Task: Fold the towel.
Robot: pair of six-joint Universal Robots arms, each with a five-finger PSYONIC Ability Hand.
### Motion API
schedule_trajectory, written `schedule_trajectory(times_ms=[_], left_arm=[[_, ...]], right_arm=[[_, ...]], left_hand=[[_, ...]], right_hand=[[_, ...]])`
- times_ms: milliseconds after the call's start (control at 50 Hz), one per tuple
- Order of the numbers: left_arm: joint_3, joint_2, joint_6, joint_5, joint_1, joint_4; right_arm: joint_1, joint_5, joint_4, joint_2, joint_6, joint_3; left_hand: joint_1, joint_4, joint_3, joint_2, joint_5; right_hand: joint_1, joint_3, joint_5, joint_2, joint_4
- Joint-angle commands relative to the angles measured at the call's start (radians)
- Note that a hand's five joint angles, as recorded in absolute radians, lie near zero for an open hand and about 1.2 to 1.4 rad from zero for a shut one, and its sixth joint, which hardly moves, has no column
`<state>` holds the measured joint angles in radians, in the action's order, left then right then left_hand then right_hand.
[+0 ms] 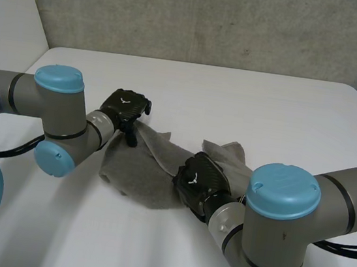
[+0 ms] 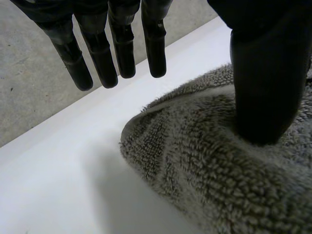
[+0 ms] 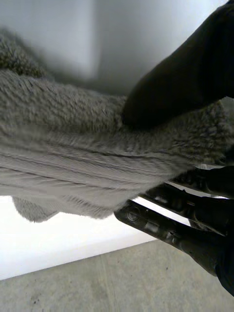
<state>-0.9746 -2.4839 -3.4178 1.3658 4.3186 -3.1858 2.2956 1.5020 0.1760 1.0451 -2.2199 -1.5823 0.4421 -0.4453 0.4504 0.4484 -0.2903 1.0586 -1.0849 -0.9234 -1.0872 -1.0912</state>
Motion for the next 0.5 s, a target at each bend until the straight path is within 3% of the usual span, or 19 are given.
schedule_trajectory(times_ms=[20, 500], left_arm=[[0.033, -0.032, 0.003, 0.001, 0.001, -0.003], [0.086, -0.081, 0.006, -0.002, 0.000, -0.006]], right_arm=[[-0.013, 0.009, -0.004, 0.042, -0.004, -0.001], [-0.090, 0.004, -0.070, 0.128, -0.001, 0.018]], left_hand=[[0.027, -0.024, 0.019, 0.021, -0.004], [0.344, -0.340, 0.335, 0.337, -0.321]], right_hand=[[0.206, -0.180, -0.167, -0.178, -0.174], [0.198, -0.171, -0.158, -0.169, -0.165]])
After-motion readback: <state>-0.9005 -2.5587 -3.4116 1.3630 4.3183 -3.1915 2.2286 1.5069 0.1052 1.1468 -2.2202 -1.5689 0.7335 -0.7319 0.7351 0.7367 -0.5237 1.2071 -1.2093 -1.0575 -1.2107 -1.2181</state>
